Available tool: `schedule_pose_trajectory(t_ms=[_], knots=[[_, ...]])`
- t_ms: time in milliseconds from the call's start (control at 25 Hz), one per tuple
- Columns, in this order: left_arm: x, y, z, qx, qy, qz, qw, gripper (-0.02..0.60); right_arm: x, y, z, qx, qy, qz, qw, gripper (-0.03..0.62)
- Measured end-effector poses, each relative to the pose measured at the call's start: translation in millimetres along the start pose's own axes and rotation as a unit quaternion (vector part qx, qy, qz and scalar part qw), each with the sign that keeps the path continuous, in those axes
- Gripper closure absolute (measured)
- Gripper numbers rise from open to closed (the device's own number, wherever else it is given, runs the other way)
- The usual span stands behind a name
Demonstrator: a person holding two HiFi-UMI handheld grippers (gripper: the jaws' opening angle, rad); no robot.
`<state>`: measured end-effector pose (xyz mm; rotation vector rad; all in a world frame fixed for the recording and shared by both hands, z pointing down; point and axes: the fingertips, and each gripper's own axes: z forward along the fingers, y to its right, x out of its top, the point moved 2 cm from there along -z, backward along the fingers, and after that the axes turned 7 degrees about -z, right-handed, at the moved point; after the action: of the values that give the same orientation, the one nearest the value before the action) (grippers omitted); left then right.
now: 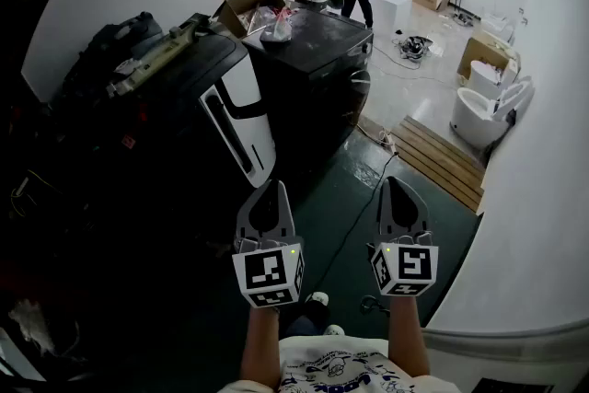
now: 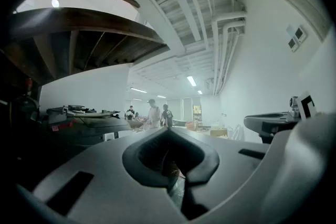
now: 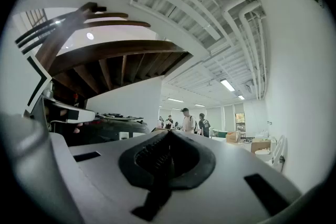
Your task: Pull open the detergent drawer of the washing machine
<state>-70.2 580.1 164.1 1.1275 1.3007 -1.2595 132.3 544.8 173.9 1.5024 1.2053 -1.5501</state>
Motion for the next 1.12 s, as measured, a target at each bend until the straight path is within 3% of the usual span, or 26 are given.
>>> schedule_pose_trajectory(t_ms=[760,1000,1120], knots=[[-5.3,-7.9,36.5,-0.008,-0.005,-0.003,1.0,0.568,-11.8,4.8,30.6,-0.004,-0.001,0.009,1.0,0.58],[-3.0,-22.6,77.4,-0.014,-0.002,-0.001,0.9999,0.568,-14.8,-0.1,72.5,0.019,0.005,0.01,1.0,0.425],[-2.9,-30.8,100.1,-0.02,-0.001,0.0,0.9998,0.568,-17.7,-1.1,94.5,0.022,0.004,0.007,1.0,0.39]])
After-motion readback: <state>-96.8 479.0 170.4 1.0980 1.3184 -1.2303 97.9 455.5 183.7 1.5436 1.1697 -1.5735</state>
